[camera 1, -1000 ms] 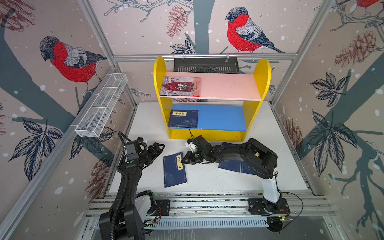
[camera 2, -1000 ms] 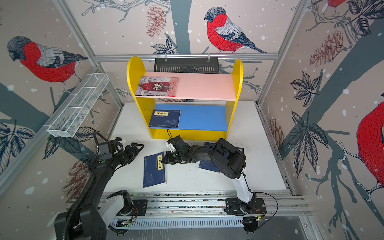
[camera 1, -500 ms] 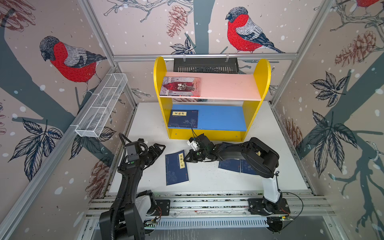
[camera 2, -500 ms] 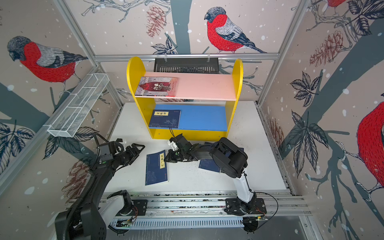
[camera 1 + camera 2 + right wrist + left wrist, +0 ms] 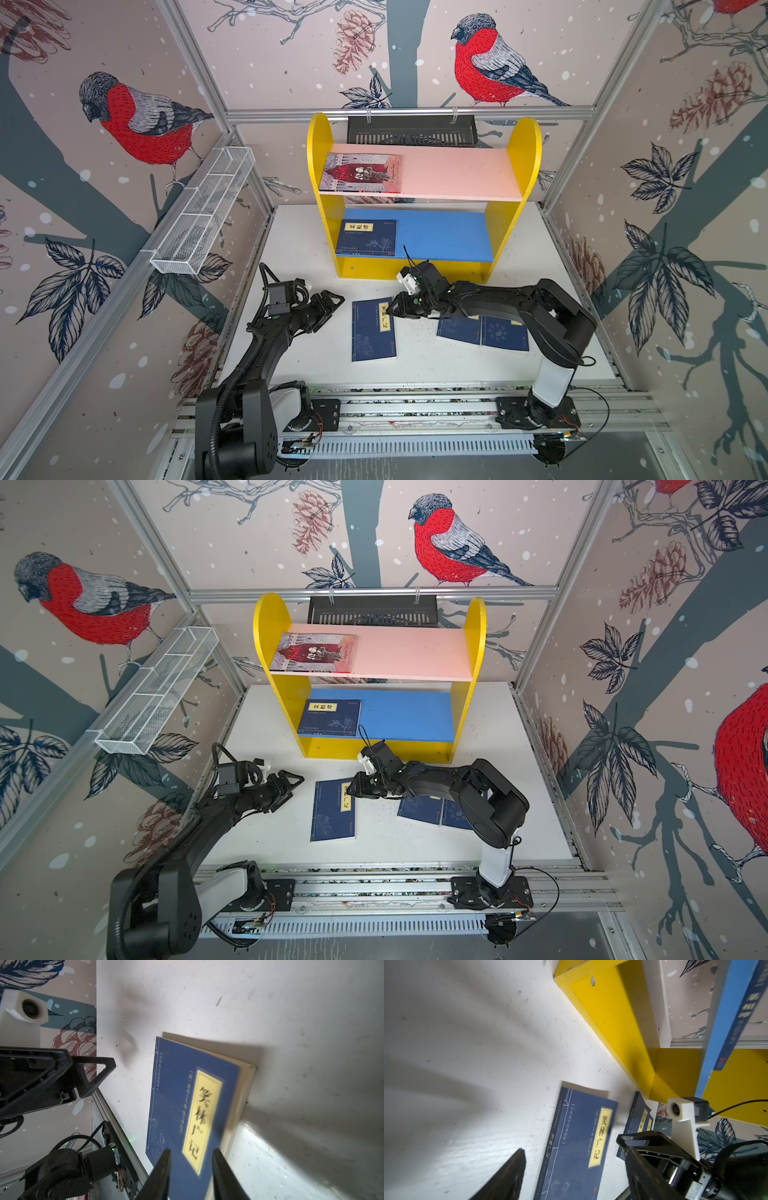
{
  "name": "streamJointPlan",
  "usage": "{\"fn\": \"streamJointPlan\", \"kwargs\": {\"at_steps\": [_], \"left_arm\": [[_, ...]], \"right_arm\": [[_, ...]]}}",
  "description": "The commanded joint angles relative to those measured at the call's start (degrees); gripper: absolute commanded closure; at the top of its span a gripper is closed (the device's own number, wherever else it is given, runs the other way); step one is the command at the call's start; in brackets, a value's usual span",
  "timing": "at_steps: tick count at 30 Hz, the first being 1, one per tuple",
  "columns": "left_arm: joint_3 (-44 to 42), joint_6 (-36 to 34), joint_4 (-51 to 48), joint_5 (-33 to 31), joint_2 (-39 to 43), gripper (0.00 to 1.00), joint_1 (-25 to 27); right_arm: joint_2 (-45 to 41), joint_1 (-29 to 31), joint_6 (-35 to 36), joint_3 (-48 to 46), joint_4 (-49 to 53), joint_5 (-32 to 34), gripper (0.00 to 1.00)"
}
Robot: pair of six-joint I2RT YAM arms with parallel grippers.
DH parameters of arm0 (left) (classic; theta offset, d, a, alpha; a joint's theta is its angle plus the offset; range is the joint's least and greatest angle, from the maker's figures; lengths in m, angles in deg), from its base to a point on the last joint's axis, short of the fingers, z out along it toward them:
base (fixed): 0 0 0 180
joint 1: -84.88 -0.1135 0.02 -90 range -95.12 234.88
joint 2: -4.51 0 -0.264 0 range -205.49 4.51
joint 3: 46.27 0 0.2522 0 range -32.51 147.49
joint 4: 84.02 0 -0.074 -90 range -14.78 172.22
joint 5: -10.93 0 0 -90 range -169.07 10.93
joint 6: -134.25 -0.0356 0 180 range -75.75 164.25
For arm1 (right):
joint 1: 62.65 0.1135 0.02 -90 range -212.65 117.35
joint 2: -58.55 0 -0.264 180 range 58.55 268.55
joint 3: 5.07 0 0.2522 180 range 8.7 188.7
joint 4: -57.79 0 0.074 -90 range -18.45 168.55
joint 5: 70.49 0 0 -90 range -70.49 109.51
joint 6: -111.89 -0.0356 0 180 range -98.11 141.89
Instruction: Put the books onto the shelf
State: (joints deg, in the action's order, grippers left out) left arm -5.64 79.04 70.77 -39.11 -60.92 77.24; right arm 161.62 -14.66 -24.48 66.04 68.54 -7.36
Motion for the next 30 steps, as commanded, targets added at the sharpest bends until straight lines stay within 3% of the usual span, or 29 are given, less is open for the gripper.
{"fn": "streamJointPlan", "kwargs": {"at_steps": [1,6,16,30], "left_arm": [[0.99,-2.39,-1.76,-2.04,-2.87,0.25,0.71],[2.47,-5.05,-2.62,-3.69,-9.52,0.28,3.95],[1.70,-5.52,-0.45,-4.06,-13.87,0.27,10.98],[-1.27,-2.75,6.45,0.01,-14.48,0.24,13.00]], "right_arm": [[-2.07,0.34,-1.70,-1.34,0.98,2.97,0.56],[-4.37,1.46,-5.11,-3.91,-0.56,4.28,0.52],[-1.89,3.12,-8.88,-7.09,-3.87,4.87,0.49],[3.50,2.89,-9.35,-7.08,-8.24,0.92,0.48]]}}
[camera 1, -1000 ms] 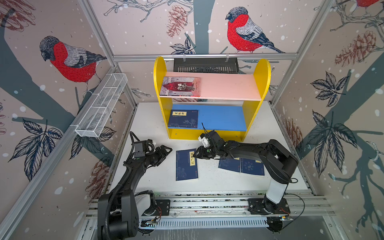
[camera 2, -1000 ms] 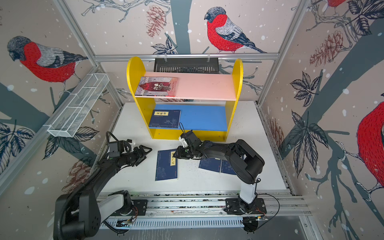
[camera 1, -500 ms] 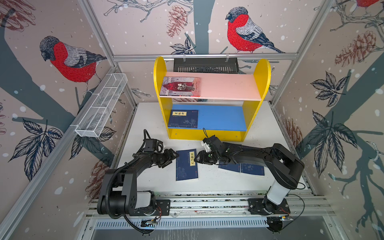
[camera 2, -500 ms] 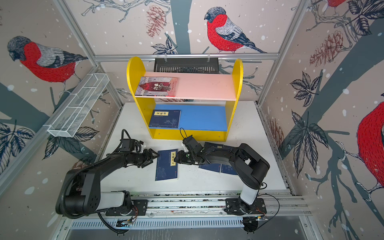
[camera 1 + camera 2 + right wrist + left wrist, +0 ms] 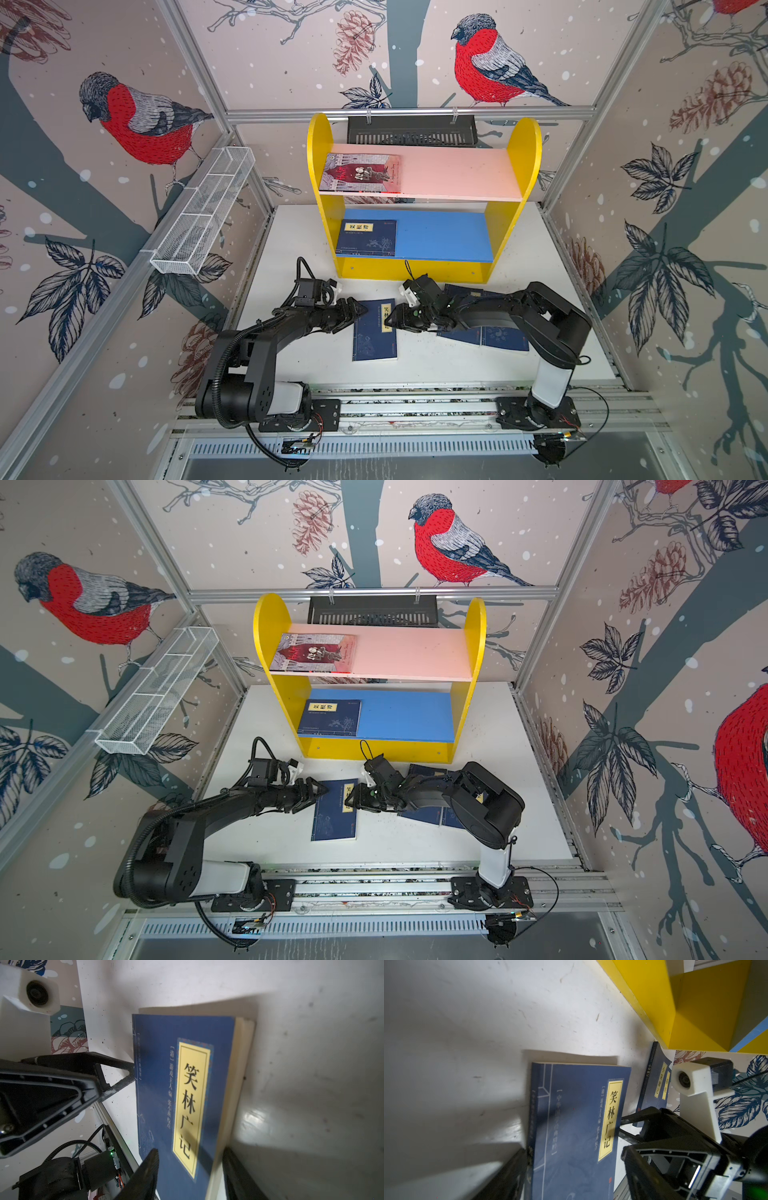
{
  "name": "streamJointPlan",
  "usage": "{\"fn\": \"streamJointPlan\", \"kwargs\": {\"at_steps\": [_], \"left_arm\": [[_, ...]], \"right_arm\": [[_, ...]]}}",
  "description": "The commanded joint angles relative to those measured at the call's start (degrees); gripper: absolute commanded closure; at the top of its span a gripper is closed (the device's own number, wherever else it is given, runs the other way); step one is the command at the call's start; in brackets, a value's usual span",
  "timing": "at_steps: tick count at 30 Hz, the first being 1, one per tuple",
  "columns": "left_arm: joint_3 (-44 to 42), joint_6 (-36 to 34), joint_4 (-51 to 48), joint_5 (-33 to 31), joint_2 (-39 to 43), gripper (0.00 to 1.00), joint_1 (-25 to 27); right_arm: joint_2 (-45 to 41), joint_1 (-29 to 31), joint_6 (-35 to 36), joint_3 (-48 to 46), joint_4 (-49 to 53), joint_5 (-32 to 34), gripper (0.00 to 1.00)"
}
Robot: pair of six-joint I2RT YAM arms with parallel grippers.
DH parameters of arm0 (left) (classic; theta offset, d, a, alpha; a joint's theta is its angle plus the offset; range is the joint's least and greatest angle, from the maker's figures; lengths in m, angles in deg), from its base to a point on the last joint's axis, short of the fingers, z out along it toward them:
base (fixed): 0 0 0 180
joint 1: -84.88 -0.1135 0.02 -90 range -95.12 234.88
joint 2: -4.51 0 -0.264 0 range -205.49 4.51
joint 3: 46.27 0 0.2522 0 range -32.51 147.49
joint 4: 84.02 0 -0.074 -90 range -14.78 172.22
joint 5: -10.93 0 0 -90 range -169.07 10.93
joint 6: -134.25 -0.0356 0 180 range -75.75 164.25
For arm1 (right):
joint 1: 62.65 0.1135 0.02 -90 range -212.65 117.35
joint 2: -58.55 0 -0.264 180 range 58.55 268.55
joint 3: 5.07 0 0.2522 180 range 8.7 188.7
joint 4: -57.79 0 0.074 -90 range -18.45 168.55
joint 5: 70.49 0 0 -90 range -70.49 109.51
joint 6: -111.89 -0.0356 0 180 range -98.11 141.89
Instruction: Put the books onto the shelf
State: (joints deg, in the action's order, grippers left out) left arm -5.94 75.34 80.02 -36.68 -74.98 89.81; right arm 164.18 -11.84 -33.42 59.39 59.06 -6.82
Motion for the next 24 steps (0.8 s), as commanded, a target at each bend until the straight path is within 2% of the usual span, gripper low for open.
{"fn": "streamJointPlan", "kwargs": {"at_steps": [1,6,13,22,24], "left_arm": [[-1.06,1.17,-2.45,-2.17,-0.32,0.24,0.43],[-1.73,1.95,-0.84,-1.87,1.55,0.23,0.43],[-2.04,2.29,-0.88,-2.75,3.18,0.22,0.43],[-2.13,2.22,-0.77,-2.84,3.41,0.22,0.43],[-2.14,2.28,-0.74,-2.84,3.45,0.22,0.43]], "right_arm": [[0.99,-0.09,-0.69,-0.74,0.35,-0.02,0.48],[-0.12,-0.35,-3.12,-3.81,-6.38,-1.40,0.50],[-2.18,-0.10,-4.94,-5.62,-13.40,-4.25,0.62],[-1.57,0.29,-6.27,-5.94,-17.41,-5.86,0.82],[-1.27,0.24,-6.69,-5.97,-18.48,-6.27,0.83]]}}
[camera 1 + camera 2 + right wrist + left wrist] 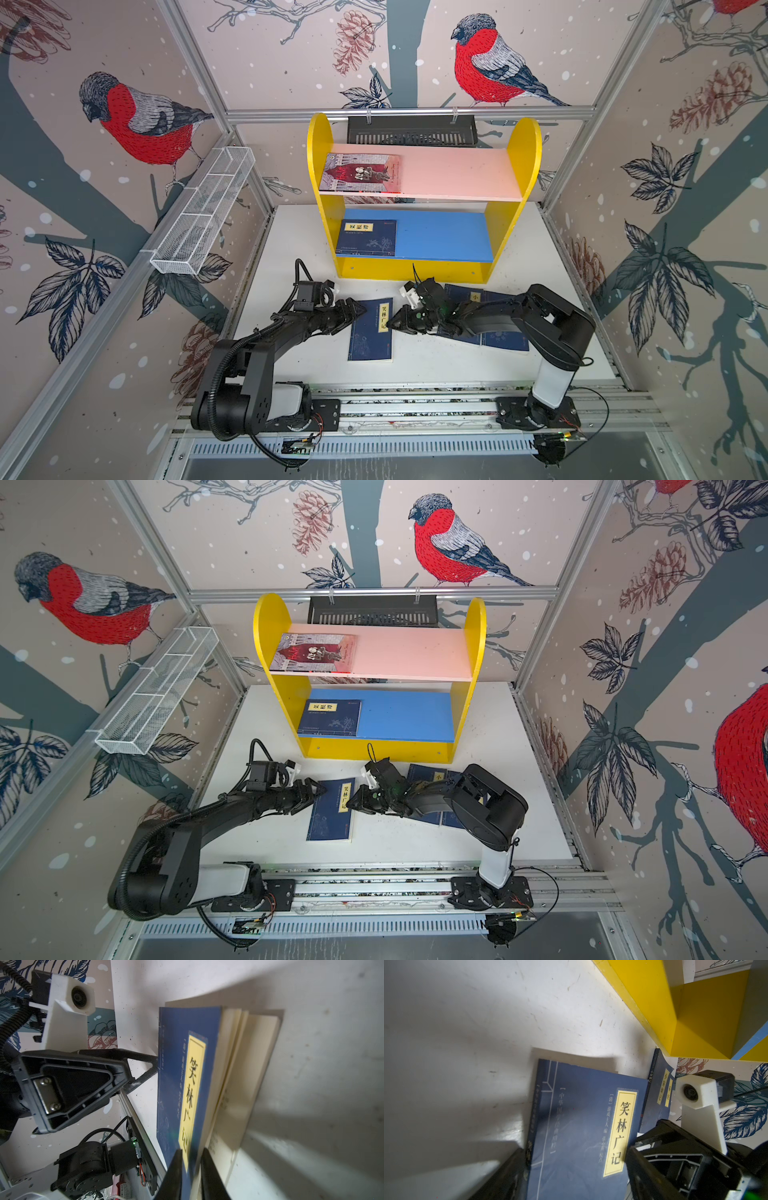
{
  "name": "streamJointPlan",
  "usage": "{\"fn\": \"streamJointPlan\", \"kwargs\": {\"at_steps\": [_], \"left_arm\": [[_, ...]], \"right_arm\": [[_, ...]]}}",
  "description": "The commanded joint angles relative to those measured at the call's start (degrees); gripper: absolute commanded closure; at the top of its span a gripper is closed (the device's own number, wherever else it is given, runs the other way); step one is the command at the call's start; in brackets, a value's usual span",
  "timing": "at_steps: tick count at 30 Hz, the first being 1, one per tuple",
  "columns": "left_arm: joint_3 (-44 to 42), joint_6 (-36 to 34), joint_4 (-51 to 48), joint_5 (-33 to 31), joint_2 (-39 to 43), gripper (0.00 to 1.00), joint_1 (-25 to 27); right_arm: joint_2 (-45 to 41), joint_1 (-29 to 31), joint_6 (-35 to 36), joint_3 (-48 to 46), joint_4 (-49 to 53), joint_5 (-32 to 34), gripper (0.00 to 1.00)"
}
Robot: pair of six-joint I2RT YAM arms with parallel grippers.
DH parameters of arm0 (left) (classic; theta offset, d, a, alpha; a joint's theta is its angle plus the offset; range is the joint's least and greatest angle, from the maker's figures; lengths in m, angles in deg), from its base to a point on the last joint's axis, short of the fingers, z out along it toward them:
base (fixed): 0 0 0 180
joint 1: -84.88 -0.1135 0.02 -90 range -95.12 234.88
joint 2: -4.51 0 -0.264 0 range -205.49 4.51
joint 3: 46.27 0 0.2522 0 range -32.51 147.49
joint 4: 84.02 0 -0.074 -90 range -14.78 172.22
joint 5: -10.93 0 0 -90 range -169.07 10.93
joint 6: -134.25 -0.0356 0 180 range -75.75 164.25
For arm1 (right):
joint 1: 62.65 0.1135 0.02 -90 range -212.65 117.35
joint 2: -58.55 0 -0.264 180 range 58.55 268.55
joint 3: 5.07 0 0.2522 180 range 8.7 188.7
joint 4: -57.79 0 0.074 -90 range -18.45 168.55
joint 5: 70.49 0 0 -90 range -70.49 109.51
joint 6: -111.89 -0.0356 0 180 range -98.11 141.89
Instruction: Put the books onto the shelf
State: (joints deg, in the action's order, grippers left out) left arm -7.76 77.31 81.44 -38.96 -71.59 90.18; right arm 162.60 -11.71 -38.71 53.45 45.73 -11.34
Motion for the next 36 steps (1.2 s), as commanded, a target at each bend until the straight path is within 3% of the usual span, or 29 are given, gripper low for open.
{"fn": "streamJointPlan", "kwargs": {"at_steps": [1,7,12,19,27,36], "left_arm": [[-0.32,0.28,-2.13,-0.42,0.07,0.22,0.06],[-0.41,0.42,-2.02,-0.19,0.77,0.22,0.06],[-0.45,0.86,-1.45,0.59,1.08,0.22,0.06],[-0.59,1.42,-0.81,1.54,3.45,0.21,0.06],[0.38,0.43,-2.92,-0.56,9.35,0.16,-0.87],[0.48,0.62,-2.30,7.28,12.62,0.18,-2.12]], "right_arm": [[0.52,0.18,-1.45,0.21,-5.17,-1.70,0.83],[1.72,-0.27,-0.98,1.39,-3.25,-0.78,0.72],[2.97,-0.68,-0.08,2.80,-2.00,-0.83,0.77],[2.56,-1.35,2.09,3.37,0.84,-0.83,0.97],[-5.26,-2.85,5.63,1.11,4.40,-1.67,1.00],[-14.32,-5.29,9.58,-0.40,8.24,-5.03,1.00]]}}
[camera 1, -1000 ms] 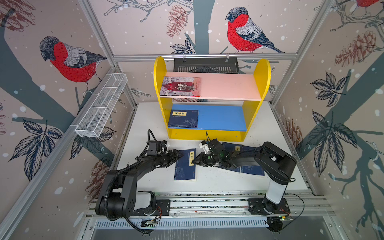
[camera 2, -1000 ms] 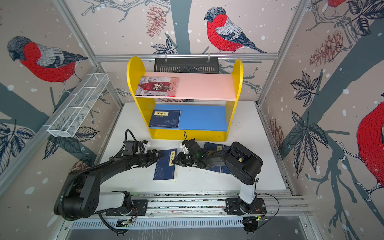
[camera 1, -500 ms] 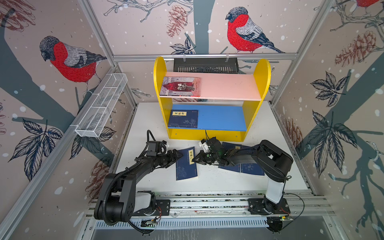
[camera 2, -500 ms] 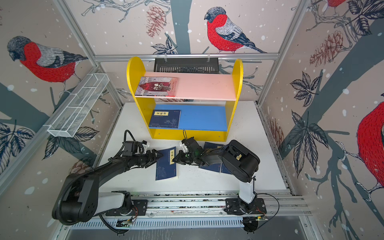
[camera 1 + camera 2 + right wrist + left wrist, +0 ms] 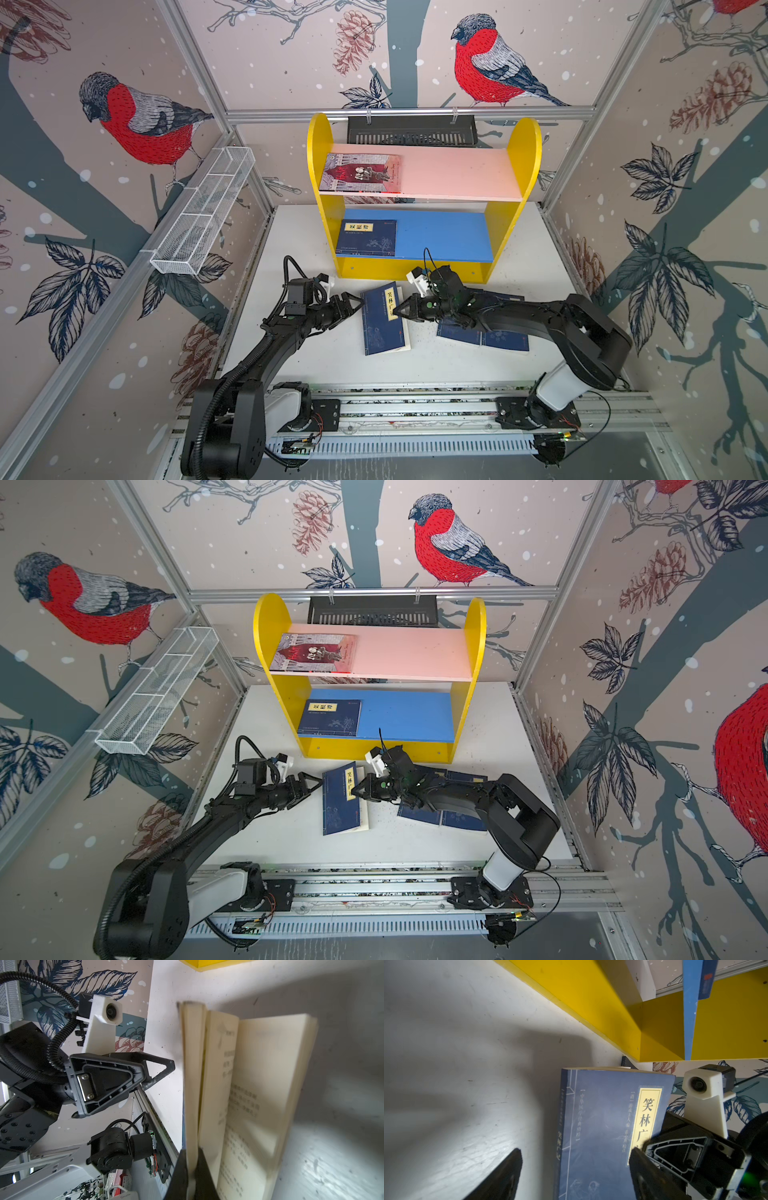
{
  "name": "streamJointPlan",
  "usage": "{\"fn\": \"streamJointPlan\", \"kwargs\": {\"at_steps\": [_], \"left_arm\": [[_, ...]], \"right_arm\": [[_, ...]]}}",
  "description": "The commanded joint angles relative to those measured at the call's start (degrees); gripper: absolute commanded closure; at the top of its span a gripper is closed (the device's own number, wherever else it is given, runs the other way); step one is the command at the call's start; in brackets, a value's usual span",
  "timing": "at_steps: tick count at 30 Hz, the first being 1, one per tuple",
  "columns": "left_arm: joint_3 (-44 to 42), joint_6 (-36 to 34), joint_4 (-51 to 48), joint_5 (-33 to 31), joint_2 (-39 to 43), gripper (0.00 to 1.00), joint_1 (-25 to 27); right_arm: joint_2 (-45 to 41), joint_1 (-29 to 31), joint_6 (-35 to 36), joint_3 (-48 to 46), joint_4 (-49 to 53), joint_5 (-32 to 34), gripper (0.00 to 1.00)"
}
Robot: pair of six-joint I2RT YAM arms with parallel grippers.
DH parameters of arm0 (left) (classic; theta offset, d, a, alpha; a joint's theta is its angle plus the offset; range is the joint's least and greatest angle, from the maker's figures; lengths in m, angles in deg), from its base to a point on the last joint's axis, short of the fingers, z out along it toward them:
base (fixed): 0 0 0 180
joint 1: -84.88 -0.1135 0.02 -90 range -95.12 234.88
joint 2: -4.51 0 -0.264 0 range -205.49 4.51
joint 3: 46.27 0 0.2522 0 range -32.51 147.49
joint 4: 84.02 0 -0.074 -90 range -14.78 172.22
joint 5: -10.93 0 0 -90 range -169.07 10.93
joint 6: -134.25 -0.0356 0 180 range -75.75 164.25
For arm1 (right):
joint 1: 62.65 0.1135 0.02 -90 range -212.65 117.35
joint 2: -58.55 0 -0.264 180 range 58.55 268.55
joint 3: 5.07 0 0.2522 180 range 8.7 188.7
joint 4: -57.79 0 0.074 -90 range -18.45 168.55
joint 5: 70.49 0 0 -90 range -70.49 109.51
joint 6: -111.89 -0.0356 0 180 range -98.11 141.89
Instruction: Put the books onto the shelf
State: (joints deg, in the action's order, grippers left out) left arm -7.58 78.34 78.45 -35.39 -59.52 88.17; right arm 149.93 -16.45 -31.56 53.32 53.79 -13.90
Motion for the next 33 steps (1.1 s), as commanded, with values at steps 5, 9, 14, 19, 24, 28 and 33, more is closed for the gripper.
{"fn": "streamJointPlan", "kwargs": {"at_steps": [5,9,14,19,24,28,33], "left_arm": [[-1.80,4.23,6.21,9.78,0.94,0.19,-0.10],[-3.55,8.80,11.52,14.26,0.58,0.19,0.08],[-3.41,10.03,12.96,16.73,0.68,0.22,0.96],[-3.98,14.63,18.11,20.19,1.45,0.32,2.38],[-4.30,17.20,20.82,21.68,1.95,0.43,2.51],[-4.10,18.06,21.32,22.06,2.32,0.60,2.51],[-3.34,18.19,21.16,21.10,2.76,0.92,2.51]], "right_arm": [[-4.64,-1.96,2.65,-0.85,-0.51,-5.34,1.00],[-6.61,-2.14,2.62,-0.72,-1.17,-6.84,1.00],[-8.19,-2.08,2.05,-0.50,-2.29,-8.55,1.00],[-8.32,-2.07,1.64,0.02,-3.46,-10.05,1.00],[-8.01,-2.18,1.12,0.52,-4.72,-10.92,1.00],[-7.22,-2.27,1.07,0.85,-4.89,-11.08,1.00],[-5.96,-2.96,0.87,1.12,-4.08,-9.90,0.86]]}}
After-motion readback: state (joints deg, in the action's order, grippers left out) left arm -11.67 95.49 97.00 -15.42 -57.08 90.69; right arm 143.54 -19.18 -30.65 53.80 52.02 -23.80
